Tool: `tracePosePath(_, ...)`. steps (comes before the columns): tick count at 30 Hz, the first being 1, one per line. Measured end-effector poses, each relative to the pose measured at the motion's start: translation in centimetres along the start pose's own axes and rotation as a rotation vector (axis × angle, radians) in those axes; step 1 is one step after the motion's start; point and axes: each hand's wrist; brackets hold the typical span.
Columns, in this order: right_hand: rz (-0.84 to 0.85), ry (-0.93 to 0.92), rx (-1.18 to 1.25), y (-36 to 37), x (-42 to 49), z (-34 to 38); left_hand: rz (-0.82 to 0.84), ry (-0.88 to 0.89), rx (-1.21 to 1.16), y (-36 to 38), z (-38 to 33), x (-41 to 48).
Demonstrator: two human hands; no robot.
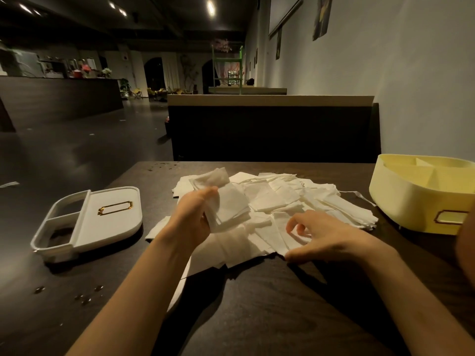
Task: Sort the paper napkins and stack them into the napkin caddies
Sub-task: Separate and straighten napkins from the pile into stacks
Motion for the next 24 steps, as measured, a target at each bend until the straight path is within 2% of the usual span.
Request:
tracePosePath(2, -0.097, -0.020, -0.070, 0.3, 0.3, 0.4, -0.032, 0.020, -0.005, -0.3, -0.3, 0.0)
tracePosePath(5, -0.288, -0.193, -0.106, 1.3, 0.6, 2.0, -0.044, 0.019, 0.005, -0.2, -0.7, -0.4)
tracePosePath(9, -0.311, -0.381, -0.189, 2.9, 1.6, 4.0, -0.081, 0.045, 0.038, -0.5, -2.0, -0.5)
tracePosePath(15, -0.352, -0.393, -0.319, 3.7, 2.7, 4.7, -0.056, 0.020, 0.164, -2.8, -2.8, -0.3)
tracePosePath(24, -0.362, -0.354, -0.373, 3.3, 2.5, 5.5, 0.021, -0.032, 0.146, -2.8, -1.2, 0.5)
Point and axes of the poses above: each hand's wrist, its own x-axis towards the middle knuckle, its own y-axis out of the palm, z = x × y, and after that the axes turned 1 degree about z, right-handed
